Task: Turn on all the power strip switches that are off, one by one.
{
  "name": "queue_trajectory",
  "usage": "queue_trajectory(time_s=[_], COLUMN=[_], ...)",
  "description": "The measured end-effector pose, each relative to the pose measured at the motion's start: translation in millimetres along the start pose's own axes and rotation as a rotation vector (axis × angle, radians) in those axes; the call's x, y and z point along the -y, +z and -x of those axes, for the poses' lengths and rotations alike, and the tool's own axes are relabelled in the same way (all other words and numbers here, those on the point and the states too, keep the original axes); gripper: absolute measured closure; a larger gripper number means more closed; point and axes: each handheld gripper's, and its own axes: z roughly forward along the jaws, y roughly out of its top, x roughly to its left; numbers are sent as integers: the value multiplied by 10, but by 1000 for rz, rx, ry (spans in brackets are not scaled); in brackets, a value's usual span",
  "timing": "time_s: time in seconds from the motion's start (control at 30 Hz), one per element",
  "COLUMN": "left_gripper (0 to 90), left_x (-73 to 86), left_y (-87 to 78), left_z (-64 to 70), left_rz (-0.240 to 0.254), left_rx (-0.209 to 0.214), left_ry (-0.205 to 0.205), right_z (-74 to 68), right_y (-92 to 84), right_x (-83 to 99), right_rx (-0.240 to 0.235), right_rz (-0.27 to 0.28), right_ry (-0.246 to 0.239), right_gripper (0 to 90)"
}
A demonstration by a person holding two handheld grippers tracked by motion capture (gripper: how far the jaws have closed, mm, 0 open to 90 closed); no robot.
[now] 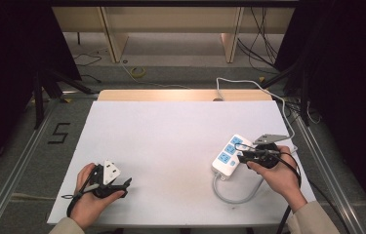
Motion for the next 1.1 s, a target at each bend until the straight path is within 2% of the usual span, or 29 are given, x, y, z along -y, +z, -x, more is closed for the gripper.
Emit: queue_trajectory(time_s=[0.13,0.57,0.77,1.1], left_gripper=[207,207,207,207], left_x=[2,4,5,7], left_y=[5,0,-5,-2], left_z=[0,3,1,5], left_rz=[-5,-3,-2,0], left_rx=[0,-1,-1,5], left_ry=[0,-2,-4,-14], right_z=[10,-1,-12,-15], right_y=[-17,-21,-43,-28], right_x=[42,150,214,350], right_rx=[0,3,5,10], right_rz=[18,64,113,141], right_ry=[12,1,17,21], right_gripper=[628,503,475,426])
